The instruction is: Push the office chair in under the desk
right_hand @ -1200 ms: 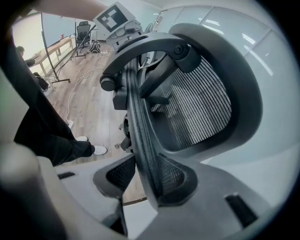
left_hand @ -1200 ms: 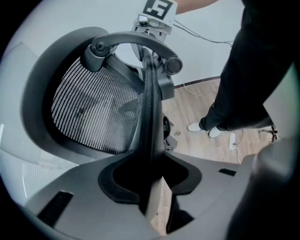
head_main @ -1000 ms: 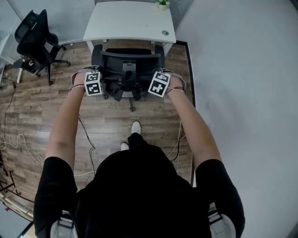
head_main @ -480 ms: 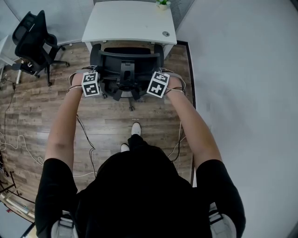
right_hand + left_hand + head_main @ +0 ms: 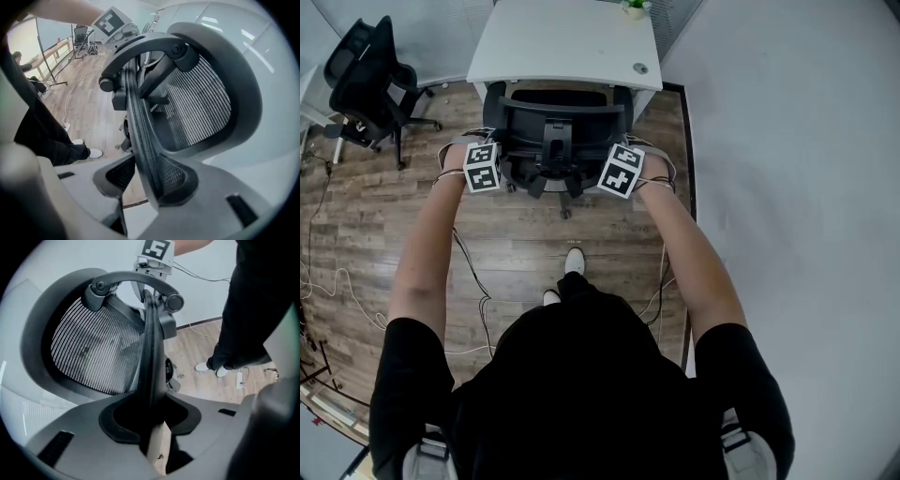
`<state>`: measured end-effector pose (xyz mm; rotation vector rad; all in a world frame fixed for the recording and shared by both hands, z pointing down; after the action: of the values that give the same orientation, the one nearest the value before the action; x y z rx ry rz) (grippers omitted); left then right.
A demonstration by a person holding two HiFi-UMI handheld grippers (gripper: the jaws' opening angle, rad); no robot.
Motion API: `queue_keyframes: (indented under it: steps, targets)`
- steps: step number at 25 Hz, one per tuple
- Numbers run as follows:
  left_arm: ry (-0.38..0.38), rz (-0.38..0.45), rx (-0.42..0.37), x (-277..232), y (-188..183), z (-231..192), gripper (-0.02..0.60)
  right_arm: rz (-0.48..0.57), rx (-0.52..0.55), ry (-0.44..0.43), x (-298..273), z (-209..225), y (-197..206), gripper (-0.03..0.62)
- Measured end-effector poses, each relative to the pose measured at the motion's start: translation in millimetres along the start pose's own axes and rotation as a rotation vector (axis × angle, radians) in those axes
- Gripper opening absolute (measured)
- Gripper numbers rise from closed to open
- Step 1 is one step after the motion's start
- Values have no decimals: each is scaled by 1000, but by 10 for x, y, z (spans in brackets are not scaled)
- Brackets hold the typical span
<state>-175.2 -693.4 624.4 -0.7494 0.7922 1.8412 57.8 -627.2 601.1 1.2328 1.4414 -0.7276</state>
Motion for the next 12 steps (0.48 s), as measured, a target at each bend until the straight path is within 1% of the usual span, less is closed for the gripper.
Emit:
queue_keyframes:
  steps: [3, 5, 8, 10, 11, 12]
  targets:
    - [0, 0, -8, -12, 14, 2, 118, 34, 13, 20, -10, -11, -7, 143]
    - [2, 5, -11, 0, 11, 6, 118, 37, 27, 15, -8, -28, -8, 143]
    - [14, 2, -13, 6, 6, 40, 120, 26, 45, -18, -23, -72, 2, 143]
    - [39, -1, -2, 5, 11, 67, 127, 31, 53, -57, -4, -93, 0, 144]
    - [58, 1, 12, 6, 9, 74, 142, 45, 54, -77, 27, -89, -11, 150]
    - [76, 8, 33, 11, 2, 70, 177, 67, 54, -93, 74, -76, -31, 153]
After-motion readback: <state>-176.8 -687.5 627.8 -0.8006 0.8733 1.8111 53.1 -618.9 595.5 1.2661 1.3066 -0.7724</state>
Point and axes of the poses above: the fingertips, and each gripper's own axes: x backward along the fingers, z to its right, y out of its underside, the point moved 1 cm from there along x, backward along the fingers, and after that the axes turned 9 degrees about -y, right-handed, at the moved point
